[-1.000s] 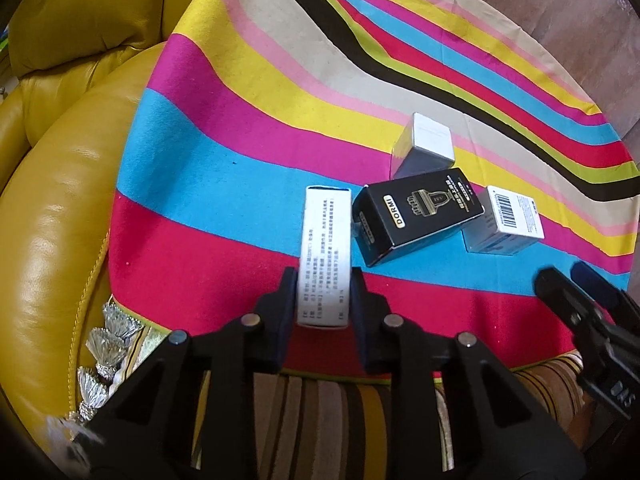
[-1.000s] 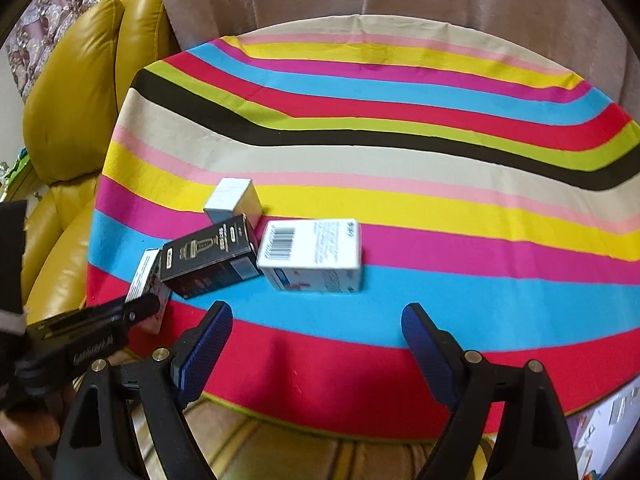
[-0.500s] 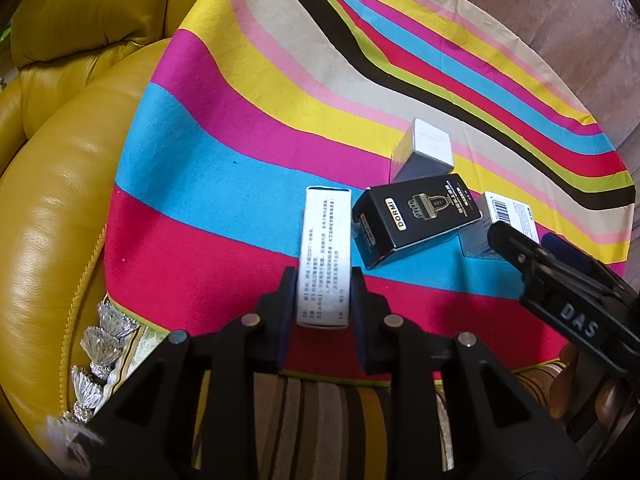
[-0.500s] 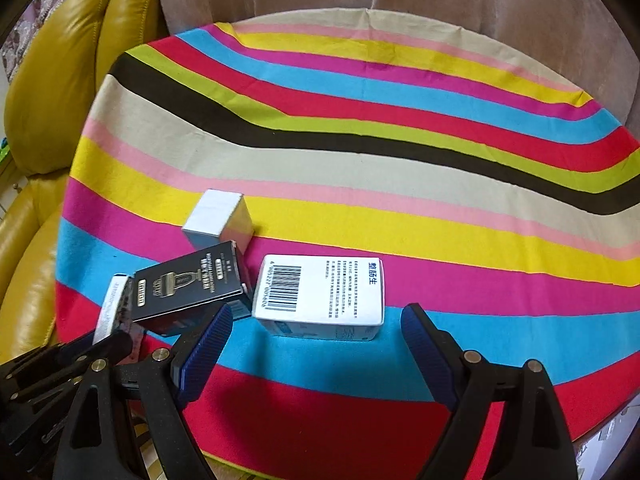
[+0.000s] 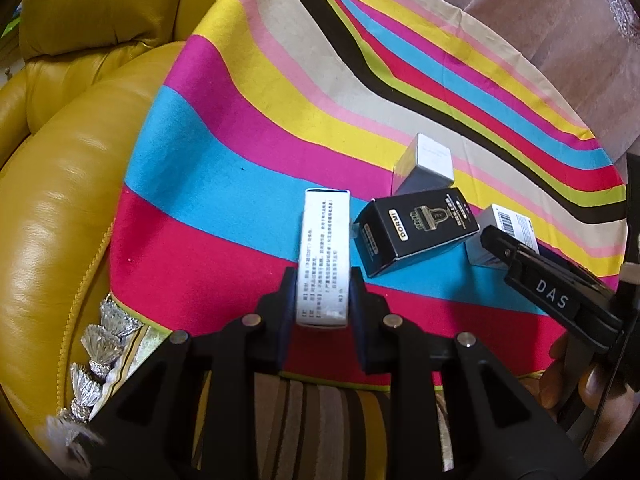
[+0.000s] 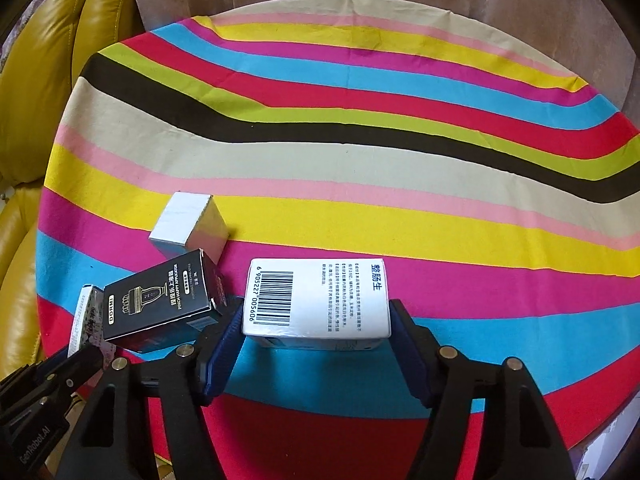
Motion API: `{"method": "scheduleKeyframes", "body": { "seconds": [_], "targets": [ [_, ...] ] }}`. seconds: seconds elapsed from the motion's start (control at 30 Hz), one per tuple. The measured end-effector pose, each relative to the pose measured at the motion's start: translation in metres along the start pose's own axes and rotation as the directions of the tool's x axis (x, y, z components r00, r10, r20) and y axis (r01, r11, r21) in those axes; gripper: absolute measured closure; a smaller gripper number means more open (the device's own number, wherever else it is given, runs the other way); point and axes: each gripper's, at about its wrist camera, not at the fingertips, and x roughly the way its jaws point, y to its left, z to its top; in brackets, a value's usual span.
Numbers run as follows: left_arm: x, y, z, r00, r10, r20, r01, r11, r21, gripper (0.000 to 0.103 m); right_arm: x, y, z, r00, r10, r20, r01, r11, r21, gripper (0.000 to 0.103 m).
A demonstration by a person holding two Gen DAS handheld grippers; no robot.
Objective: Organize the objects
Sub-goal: 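Carry the slim box and barcode box over the purple-rimmed box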
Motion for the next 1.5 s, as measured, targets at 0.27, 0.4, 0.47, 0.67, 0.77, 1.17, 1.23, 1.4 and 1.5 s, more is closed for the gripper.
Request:
{"method": "scheduleKeyframes", "body": {
  "seconds": [0.27,0.4,0.47,0.67,0.77,1.17,1.23,1.4,1.5],
  "targets": [
    [-0.022,-0.008,0.001,0.997,0.010,0.080,-0.011,1.000,0.011,0.075,-0.021,-0.013,-0.009,0.999,0.009,0.032,-0.010,1.000,0.023,0.034],
    [-0.032,-0.018,-0.002,0.995,0.002,0.104,-0.005,1.000,0.025,0.075,-0.035,-0.019,-0.017,0.999,0.009,0.048,-0.010,1.000,0.028,0.033],
    [-0.038,-0.022,-0.006,0.993,0.002,0.117,-0.006,0.999,0.034,0.075,-0.043,-0.022,-0.021,0.998,0.008,0.058,-0.010,0.999,0.031,0.033],
    [-0.050,-0.045,-0.015,0.991,-0.019,0.132,0.009,0.997,0.077,0.075,-0.063,-0.034,-0.035,0.997,0.011,0.078,-0.015,0.998,0.056,0.034],
    [-0.053,-0.059,-0.020,0.991,-0.034,0.130,0.020,0.994,0.107,0.075,-0.073,-0.043,-0.042,0.996,0.015,0.087,-0.021,0.997,0.072,0.033],
    [-0.056,-0.113,-0.039,0.991,-0.112,0.074,0.094,0.973,0.212,0.075,-0.109,-0.083,-0.073,0.994,0.002,0.109,-0.019,0.988,0.151,0.034],
    [-0.055,-0.124,-0.043,0.990,-0.125,0.060,0.108,0.968,0.228,0.075,-0.116,-0.092,-0.079,0.993,-0.005,0.116,-0.014,0.986,0.166,0.034],
    [-0.055,-0.151,-0.054,0.988,-0.154,0.031,0.139,0.950,0.279,0.075,-0.132,-0.121,-0.097,0.993,-0.026,0.116,0.000,0.975,0.222,0.034],
    [-0.054,-0.167,-0.061,0.986,-0.166,0.013,0.154,0.939,0.309,0.075,-0.140,-0.140,-0.107,0.993,-0.033,0.116,0.001,0.964,0.266,0.033]
  ]
}}
